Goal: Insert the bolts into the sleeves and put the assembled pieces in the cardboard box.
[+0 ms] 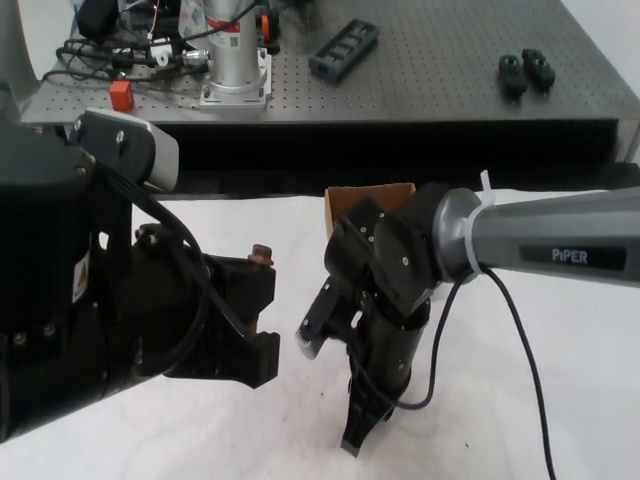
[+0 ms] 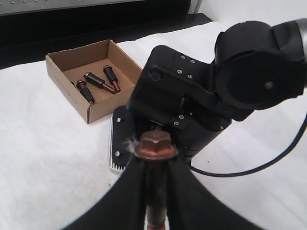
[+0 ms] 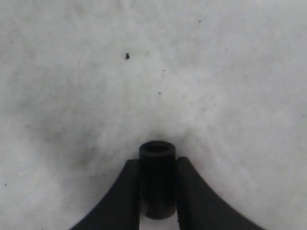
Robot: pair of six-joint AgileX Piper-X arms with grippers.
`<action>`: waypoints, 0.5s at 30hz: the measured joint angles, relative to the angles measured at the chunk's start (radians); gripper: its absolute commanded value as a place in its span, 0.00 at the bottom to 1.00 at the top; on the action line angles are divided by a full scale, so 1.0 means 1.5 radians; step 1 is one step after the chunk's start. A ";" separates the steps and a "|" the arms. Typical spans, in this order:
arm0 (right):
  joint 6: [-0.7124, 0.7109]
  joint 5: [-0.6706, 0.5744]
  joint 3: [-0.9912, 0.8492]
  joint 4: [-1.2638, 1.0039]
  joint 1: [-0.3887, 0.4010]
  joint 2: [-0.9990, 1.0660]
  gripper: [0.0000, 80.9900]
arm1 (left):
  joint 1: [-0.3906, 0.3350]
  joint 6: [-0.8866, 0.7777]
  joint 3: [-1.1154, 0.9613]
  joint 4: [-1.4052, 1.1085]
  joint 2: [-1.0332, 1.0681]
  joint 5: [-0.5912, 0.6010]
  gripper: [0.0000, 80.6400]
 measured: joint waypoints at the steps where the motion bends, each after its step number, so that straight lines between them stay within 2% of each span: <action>1: 0.005 -0.008 0.002 -0.003 -0.007 -0.010 0.04 | 0.000 -0.001 0.000 0.000 0.000 0.000 0.01; 6: 0.090 -0.155 0.072 -0.051 -0.083 -0.205 0.04 | 0.000 -0.010 0.000 -0.046 0.000 0.037 0.01; 7: 0.136 -0.217 0.126 -0.092 -0.110 -0.297 0.04 | 0.000 -0.014 0.000 -0.065 0.001 0.044 0.01; 9: 0.190 -0.287 0.198 -0.152 -0.132 -0.398 0.04 | 0.000 -0.017 0.000 -0.086 0.005 0.056 0.01; 10: 0.190 -0.294 0.205 -0.158 -0.134 -0.407 0.04 | 0.000 -0.024 0.000 -0.106 0.011 0.066 0.01; 13: 0.290 -0.407 0.319 -0.254 -0.134 -0.517 0.04 | 0.000 -0.051 0.000 -0.186 0.041 0.115 0.01; 15: 0.328 -0.436 0.358 -0.289 -0.126 -0.550 0.04 | 0.000 -0.073 0.000 -0.241 0.075 0.154 0.01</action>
